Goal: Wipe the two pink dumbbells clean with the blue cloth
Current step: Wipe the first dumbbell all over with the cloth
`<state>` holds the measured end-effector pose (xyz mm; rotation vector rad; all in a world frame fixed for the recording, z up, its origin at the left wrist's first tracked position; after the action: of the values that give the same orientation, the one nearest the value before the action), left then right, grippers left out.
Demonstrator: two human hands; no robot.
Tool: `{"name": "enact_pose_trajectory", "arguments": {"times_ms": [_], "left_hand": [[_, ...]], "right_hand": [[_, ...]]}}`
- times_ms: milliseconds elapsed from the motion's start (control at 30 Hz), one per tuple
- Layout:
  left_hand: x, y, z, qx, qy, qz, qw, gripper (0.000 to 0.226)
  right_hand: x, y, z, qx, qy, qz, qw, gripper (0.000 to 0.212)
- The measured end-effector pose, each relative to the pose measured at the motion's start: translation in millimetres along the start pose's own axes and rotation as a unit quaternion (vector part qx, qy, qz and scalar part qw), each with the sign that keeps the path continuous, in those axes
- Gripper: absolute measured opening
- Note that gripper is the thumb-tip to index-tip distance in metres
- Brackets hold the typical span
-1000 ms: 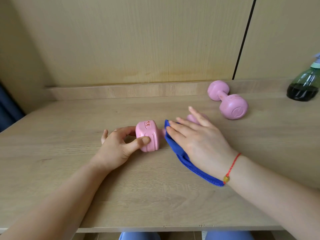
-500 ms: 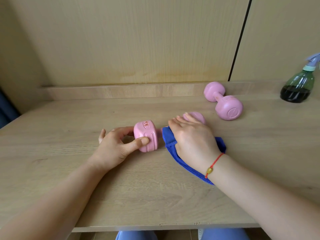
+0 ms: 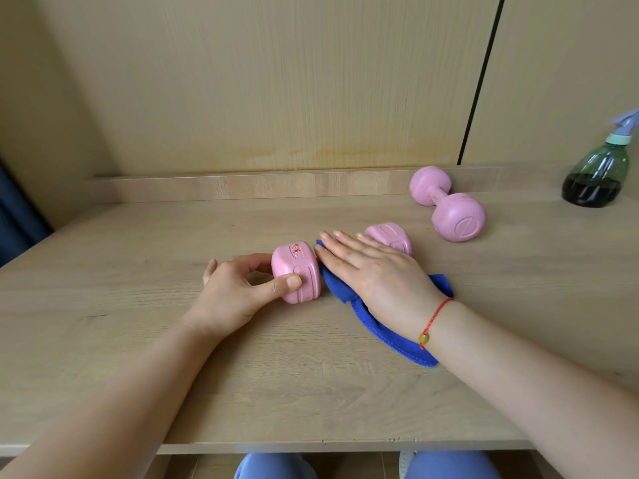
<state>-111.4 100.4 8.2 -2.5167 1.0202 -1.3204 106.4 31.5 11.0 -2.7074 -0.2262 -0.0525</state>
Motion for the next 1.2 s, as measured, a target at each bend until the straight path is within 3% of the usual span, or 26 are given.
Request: {"name": "enact_pose_trajectory", "arguments": {"times_ms": [267, 467, 567, 633, 700, 800, 867, 1067, 1200], "left_hand": [[0, 0, 0, -0.005, -0.001, 0.000, 1.000, 0.046], [0, 1, -1, -0.005, -0.010, 0.000, 1.000, 0.047], [2, 2, -1, -0.004, -0.026, 0.006, 1.000, 0.046], [2, 3, -1, 0.000, -0.036, 0.007, 0.999, 0.051], [2, 3, -2, 0.000, -0.038, 0.006, 0.999, 0.053], [2, 3, -2, -0.005, -0.036, 0.007, 0.999, 0.047], [2, 3, -1, -0.007, -0.037, 0.008, 0.999, 0.045], [2, 3, -2, -0.005, -0.018, 0.013, 1.000, 0.043], [0, 2, -2, -0.005, -0.014, 0.017, 1.000, 0.044]], "right_hand": [[11, 28, -18, -0.011, 0.063, -0.036, 0.997, 0.055], [4, 38, -32, -0.063, 0.027, 0.069, 0.995, 0.061], [-8, 37, -42, -0.126, -0.008, 0.097, 0.987, 0.084], [-12, 32, -43, -0.147, -0.050, 0.127, 0.980, 0.084], [-14, 26, -40, -0.093, -0.088, 0.162, 0.978, 0.070], [-10, 17, -25, 0.014, -0.112, 0.193, 0.975, 0.029], [-9, 11, -12, 0.061, -0.097, 0.189, 0.975, 0.017], [-2, -3, -8, 0.070, -0.150, 0.184, 0.969, 0.023], [-4, -11, -22, 0.065, -0.382, 0.279, 0.879, 0.029]]}}
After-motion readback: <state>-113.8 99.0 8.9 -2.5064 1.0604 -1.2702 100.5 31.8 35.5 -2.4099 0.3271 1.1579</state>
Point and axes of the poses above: each hand's wrist, its own y-axis away from the middle knuckle, its own z-axis out of the palm, x = y × z, the point moved 1 cm from there along -y, towards the middle knuckle, and after that the axes turned 12 degrees about z, right-handed, at the moved point
